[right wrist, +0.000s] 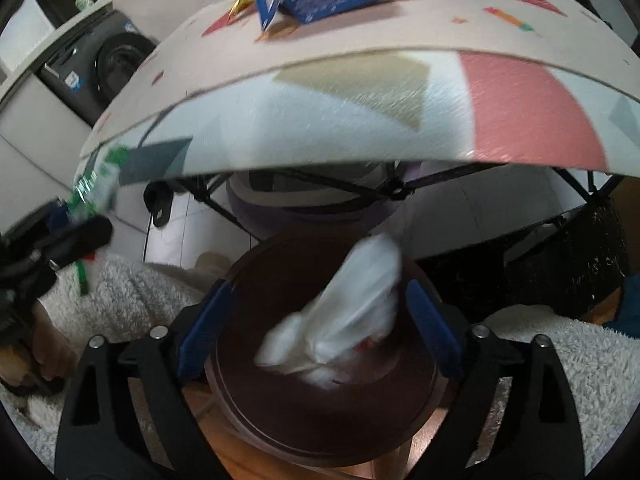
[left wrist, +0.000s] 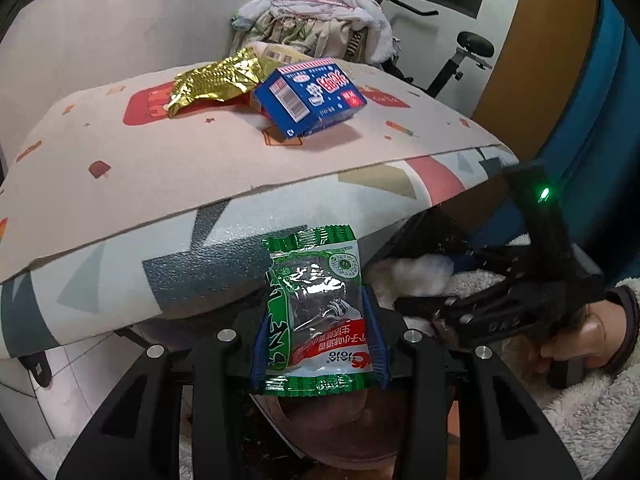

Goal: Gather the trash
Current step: 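Drop the white bag into the brown bin with the right tool while the left tool carries the green packet, then open the left tool over the brown bin to drop the green packet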

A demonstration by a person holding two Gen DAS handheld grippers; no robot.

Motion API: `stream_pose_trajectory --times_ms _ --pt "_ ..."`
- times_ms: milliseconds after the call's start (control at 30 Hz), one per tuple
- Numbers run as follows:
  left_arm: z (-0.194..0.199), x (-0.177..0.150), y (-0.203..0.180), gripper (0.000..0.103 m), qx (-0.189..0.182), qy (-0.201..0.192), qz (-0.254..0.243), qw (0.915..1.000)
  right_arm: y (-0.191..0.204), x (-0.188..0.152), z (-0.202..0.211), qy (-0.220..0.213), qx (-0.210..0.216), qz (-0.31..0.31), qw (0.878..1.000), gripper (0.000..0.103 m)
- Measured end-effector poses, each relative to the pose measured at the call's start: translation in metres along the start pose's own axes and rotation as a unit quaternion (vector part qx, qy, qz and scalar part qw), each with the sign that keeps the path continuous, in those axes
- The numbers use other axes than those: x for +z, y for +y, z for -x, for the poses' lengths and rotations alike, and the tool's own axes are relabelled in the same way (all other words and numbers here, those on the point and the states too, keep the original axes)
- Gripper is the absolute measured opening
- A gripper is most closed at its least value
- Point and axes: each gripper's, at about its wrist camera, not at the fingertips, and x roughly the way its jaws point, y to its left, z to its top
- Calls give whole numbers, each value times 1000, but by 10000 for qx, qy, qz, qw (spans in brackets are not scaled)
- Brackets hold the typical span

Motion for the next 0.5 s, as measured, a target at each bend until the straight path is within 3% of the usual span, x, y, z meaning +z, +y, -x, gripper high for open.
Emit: stream_pose_trajectory --times_ms 367,500 --pt "-19 -4 -15 39 32 309 -321 9990 -12 16 45 -1255 -369 34 9914 97" --pt "-24 -3 -19 40 -14 376 -392 9985 -23 19 51 -1433 -585 -65 9879 97"
